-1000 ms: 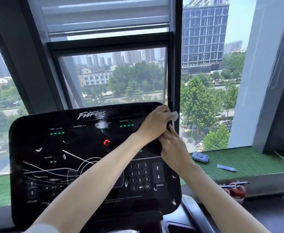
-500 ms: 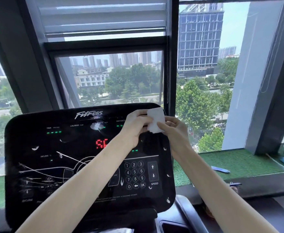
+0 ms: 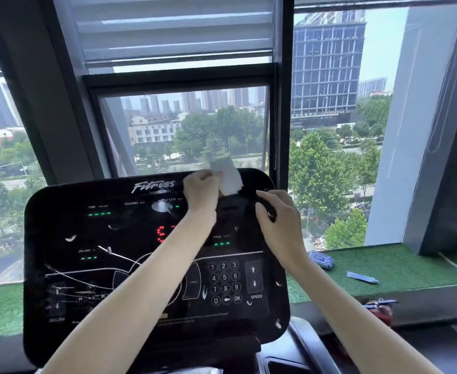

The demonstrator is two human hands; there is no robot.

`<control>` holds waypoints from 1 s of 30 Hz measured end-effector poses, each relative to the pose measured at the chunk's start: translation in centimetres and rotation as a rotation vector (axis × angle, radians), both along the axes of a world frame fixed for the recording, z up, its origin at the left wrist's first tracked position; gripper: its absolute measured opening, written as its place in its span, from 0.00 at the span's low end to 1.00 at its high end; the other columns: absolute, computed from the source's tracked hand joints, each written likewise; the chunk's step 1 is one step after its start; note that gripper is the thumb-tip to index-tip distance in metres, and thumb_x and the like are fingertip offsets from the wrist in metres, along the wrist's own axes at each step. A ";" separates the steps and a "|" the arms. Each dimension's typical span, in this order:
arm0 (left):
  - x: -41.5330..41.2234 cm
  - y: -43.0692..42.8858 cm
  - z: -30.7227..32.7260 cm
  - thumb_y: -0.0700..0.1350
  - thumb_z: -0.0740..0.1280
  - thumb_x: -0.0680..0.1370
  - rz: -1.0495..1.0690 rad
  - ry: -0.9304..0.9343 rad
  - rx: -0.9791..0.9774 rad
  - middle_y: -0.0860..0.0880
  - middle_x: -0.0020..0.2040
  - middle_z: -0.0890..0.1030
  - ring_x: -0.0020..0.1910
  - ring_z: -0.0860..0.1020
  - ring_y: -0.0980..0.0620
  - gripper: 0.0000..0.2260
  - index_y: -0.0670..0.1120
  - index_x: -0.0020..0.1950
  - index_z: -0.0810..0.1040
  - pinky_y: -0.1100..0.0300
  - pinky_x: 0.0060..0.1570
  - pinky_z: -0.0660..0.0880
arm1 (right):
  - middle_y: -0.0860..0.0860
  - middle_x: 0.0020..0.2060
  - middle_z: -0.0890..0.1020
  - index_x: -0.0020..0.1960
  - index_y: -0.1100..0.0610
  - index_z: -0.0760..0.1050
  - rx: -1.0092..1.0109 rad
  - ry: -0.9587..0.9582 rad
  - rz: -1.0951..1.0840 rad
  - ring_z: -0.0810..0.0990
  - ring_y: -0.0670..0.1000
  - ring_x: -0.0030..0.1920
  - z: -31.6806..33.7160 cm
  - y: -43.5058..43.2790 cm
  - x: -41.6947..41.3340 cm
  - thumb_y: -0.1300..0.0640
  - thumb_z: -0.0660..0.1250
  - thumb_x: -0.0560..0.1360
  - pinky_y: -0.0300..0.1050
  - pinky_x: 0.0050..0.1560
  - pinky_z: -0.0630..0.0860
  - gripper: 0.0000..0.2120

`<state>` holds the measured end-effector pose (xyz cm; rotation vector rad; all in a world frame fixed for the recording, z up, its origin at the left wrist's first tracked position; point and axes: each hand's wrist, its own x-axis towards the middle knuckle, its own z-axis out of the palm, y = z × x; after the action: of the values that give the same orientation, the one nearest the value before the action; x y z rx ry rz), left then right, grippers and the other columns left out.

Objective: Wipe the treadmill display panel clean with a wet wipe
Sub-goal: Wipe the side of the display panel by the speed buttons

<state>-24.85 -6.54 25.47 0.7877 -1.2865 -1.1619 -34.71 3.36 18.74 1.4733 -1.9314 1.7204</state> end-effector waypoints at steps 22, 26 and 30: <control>-4.6 -2.4 -1.7 0.30 0.57 0.76 0.058 -0.939 -1.093 0.52 0.48 0.66 0.49 0.70 0.54 0.25 0.49 0.71 0.68 0.65 0.43 0.65 | 0.47 0.73 0.61 0.72 0.59 0.63 0.259 0.047 0.099 0.75 0.56 0.59 -3.7 0.8 -3.8 0.76 0.55 0.70 0.52 0.62 0.70 0.32; -5.3 -1.1 -3.1 0.30 0.58 0.76 -0.114 -1.043 -1.241 0.50 0.50 0.70 0.54 0.70 0.52 0.22 0.48 0.67 0.71 0.62 0.46 0.69 | 0.45 0.73 0.57 0.73 0.58 0.61 0.254 0.068 0.143 0.60 0.52 0.73 -4.3 0.7 -4.1 0.77 0.54 0.69 0.47 0.70 0.63 0.34; -5.3 -1.7 -2.4 0.30 0.58 0.76 -0.038 -1.009 -1.202 0.48 0.50 0.69 0.50 0.71 0.51 0.24 0.49 0.69 0.68 0.63 0.42 0.67 | 0.50 0.74 0.58 0.74 0.59 0.60 0.227 0.149 0.064 0.56 0.52 0.74 -5.2 1.2 -4.0 0.76 0.53 0.70 0.48 0.72 0.58 0.33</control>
<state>-30.17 -8.20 23.05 0.3681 -2.4213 0.2334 -38.74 4.55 13.54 1.7033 -2.0752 1.4054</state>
